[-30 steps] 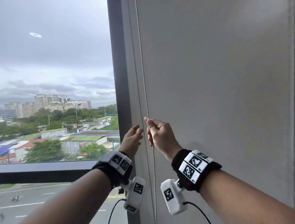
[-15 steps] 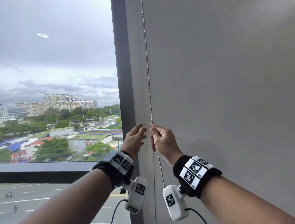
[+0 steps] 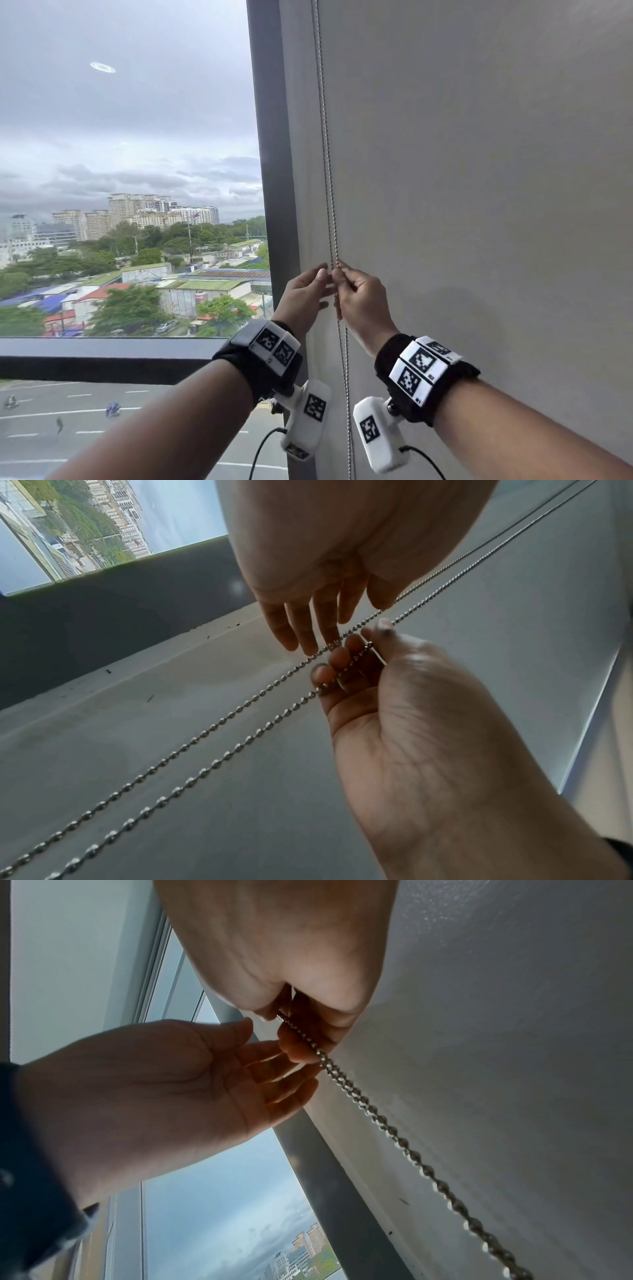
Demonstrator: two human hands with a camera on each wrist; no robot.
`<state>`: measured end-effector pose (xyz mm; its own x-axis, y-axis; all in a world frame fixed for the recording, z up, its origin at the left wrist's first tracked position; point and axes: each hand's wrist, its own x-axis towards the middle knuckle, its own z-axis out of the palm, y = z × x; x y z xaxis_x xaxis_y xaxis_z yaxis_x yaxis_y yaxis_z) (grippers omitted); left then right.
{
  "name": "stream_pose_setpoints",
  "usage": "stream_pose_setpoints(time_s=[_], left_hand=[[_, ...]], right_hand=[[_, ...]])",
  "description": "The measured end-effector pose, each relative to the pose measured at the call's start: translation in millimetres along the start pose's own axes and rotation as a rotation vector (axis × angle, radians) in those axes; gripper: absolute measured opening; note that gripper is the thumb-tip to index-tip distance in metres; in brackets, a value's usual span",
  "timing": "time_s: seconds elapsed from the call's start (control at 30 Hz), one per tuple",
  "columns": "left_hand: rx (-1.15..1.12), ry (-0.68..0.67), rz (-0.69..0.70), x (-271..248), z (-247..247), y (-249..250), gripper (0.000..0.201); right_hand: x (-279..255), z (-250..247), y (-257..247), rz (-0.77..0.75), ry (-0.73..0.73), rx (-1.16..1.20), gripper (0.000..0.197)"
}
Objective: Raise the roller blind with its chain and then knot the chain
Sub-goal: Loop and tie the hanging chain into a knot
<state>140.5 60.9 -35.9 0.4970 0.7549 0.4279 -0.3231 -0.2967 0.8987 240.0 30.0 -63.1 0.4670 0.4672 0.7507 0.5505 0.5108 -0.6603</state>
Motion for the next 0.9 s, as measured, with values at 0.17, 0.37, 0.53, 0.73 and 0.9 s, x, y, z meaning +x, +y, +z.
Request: stream_pose_setpoints(time_s=[0.17, 0.37, 0.53, 0.73, 0.9], left_hand=[[0.037, -0.041, 0.020, -3, 0, 2, 0.026], [0.027, -0.030, 0.018, -12, 3, 3, 0.029], [0.014, -0.016, 0.077, -24, 6, 4, 0.021], [0.037, 0.018, 0.106, -37, 3, 13, 0.016], [-0.105, -0.011, 0.056, -51, -8, 24, 0.026]], right_hand=[[-2, -1, 1, -0.023, 0.020, -0.068, 0.030], [-13, -3, -4, -0.111, 0.020, -0.163, 0.029], [-29, -6, -10, -0.051, -0.013, -0.164, 0.038], [-49, -9, -20, 0.205, -0.217, -0.137, 0.019], [-66, -29, -30, 0.536, -0.437, 0.089, 0.036]])
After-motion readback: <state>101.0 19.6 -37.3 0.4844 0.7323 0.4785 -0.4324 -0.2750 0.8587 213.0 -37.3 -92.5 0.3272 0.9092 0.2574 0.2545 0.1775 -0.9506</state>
